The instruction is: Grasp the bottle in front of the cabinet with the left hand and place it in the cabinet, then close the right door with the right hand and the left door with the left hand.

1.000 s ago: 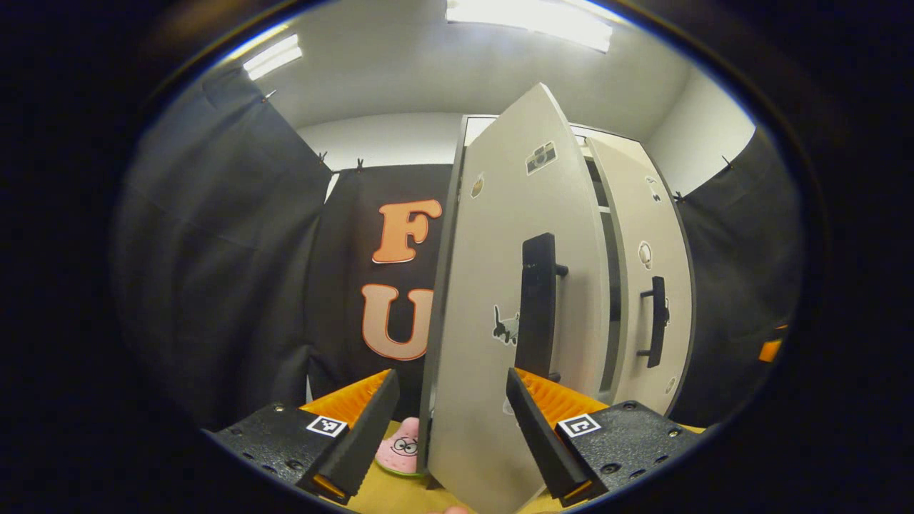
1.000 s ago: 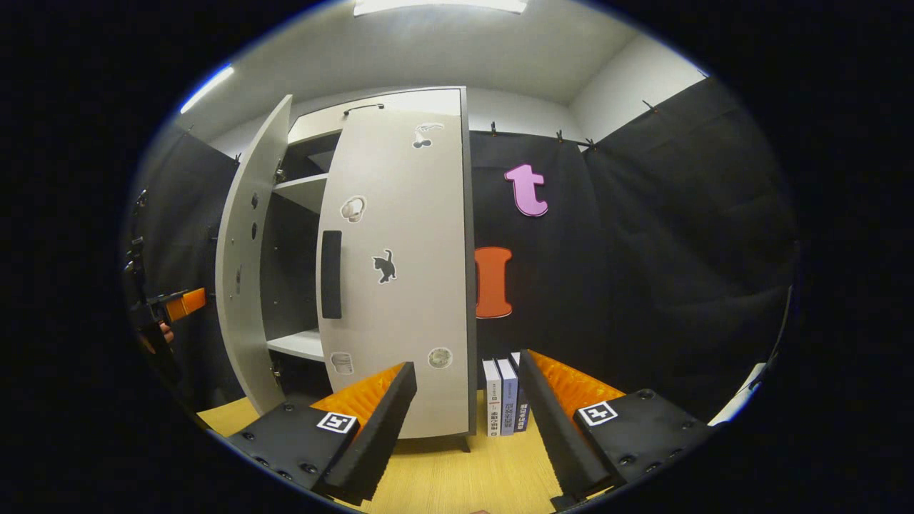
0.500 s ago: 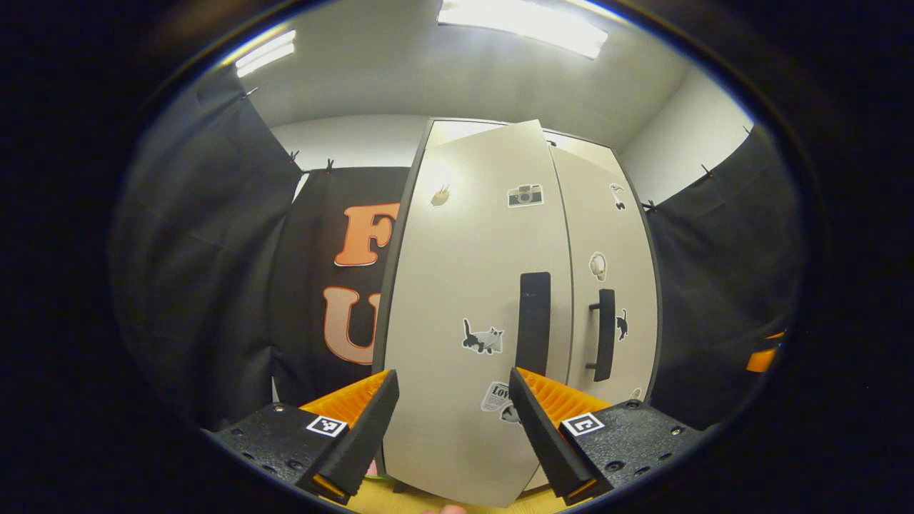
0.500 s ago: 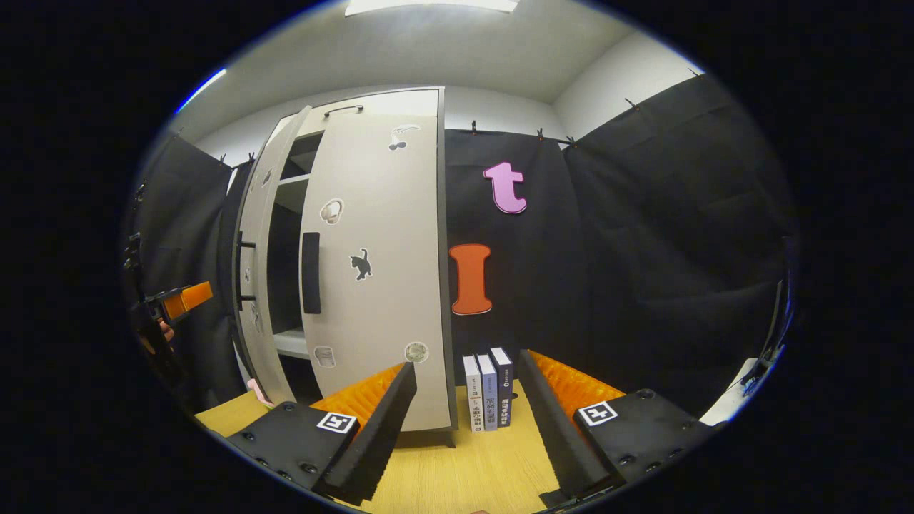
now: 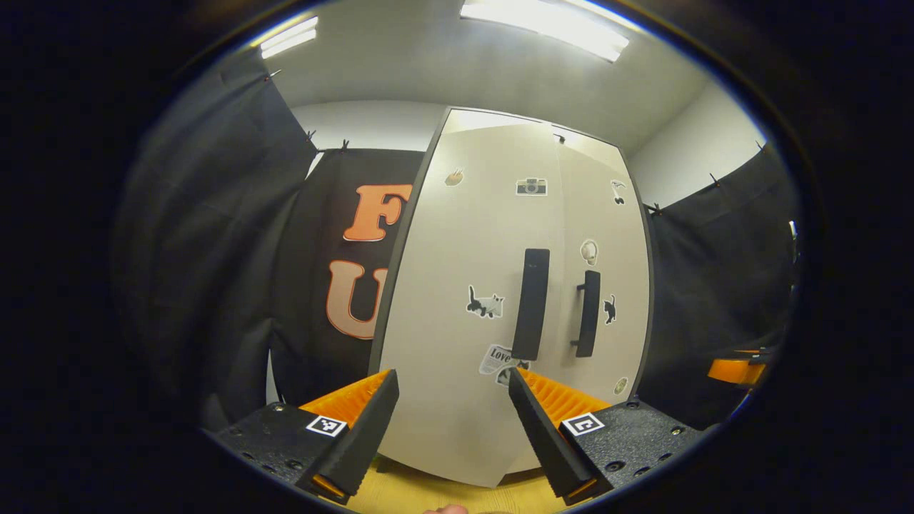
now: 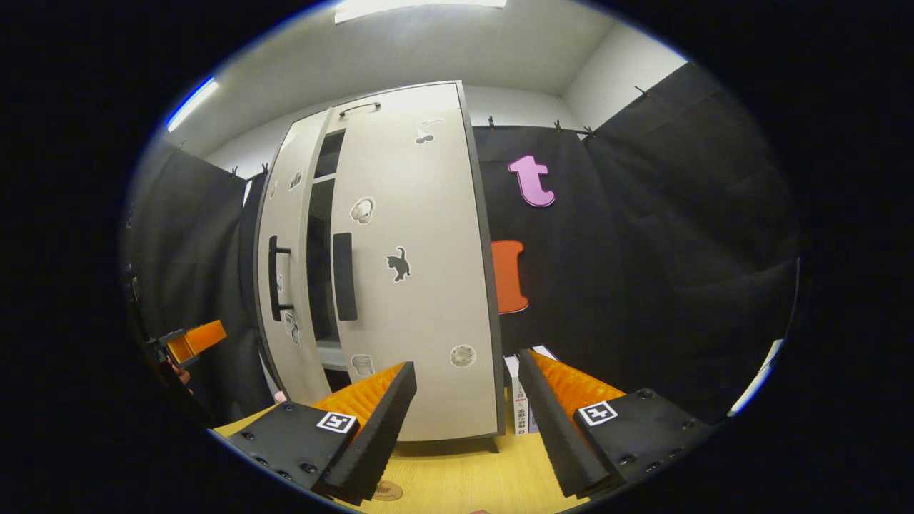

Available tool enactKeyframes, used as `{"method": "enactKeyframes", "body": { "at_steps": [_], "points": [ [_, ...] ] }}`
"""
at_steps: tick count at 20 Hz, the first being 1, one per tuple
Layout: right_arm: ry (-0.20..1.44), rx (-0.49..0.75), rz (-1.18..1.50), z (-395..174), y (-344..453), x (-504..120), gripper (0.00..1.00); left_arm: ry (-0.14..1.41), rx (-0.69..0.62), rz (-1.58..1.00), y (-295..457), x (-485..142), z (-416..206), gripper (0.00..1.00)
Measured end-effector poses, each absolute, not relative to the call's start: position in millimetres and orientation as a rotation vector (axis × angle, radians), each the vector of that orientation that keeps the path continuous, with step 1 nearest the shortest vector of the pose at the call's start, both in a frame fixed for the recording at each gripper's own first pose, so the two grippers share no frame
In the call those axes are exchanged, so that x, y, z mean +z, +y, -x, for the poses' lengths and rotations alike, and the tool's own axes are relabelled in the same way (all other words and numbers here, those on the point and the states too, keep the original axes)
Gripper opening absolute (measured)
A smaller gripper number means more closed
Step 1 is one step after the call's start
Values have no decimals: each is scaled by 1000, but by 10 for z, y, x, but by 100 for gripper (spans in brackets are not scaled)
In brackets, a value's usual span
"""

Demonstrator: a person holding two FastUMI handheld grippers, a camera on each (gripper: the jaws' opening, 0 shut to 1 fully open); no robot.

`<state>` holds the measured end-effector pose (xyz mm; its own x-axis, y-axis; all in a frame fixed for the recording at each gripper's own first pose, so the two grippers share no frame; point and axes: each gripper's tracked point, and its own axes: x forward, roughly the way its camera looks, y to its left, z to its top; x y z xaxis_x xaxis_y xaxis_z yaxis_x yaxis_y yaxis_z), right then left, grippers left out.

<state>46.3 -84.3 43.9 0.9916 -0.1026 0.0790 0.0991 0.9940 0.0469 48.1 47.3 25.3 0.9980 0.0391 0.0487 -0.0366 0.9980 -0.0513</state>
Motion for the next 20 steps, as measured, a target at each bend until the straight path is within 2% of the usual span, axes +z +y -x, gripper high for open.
{"method": "enactKeyframes", "body": {
  "at_steps": [5,6,8,16,17,18,20],
  "points": [
    [-60,-94,-54,-475,-680,293,97,-53,72,12,448,89,-176,94],
    [-58,-95,-50,-478,-666,274,97,-40,77,17,444,45,-129,92],
    [-60,-107,-41,-442,-655,252,97,-17,70,50,408,-19,-79,94],
    [-112,-126,-14,-334,-619,384,97,-1,85,64,481,-63,-121,95],
    [-109,-125,-17,-333,-617,370,100,5,79,63,468,-78,-124,95],
    [-101,-119,-23,-339,-607,353,97,10,71,65,440,-81,-117,95],
    [-79,-110,-32,-350,-594,310,97,18,58,84,412,-111,-103,94]
  ]
}}
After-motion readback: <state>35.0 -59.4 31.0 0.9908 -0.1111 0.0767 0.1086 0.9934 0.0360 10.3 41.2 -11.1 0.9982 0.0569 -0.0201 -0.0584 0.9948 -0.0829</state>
